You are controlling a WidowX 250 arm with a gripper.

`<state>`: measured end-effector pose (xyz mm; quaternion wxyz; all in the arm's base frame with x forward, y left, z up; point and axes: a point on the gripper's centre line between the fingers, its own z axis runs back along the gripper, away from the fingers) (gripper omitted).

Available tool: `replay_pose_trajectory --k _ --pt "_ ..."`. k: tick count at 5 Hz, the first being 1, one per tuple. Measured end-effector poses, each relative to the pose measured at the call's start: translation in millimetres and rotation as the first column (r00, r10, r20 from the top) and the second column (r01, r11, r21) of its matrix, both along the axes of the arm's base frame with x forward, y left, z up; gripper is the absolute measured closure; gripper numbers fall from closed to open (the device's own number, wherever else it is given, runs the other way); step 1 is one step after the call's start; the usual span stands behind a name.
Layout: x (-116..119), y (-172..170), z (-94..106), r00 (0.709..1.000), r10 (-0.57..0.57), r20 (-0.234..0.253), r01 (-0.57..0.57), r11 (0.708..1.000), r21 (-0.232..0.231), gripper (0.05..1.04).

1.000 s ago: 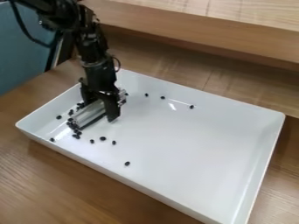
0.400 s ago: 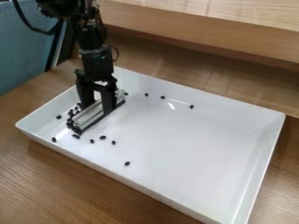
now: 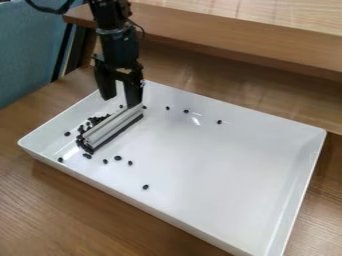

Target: Sweep into pile

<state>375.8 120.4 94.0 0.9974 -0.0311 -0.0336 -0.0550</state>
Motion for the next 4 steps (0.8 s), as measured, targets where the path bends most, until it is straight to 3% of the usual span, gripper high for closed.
replay_pose_trajectory --k 1,2,4 --pt "2.3 -21.5 0.9 0.999 -0.038 -0.014 0.038 0.999 -0.034 0.085" --pt "7.7 -48.2 15.2 0.995 -0.095 0.022 0.096 0.994 -0.051 0.085" --pt "7.9 -111.9 10.6 0.978 -0.209 -0.003 0.208 0.974 -0.089 0.085"
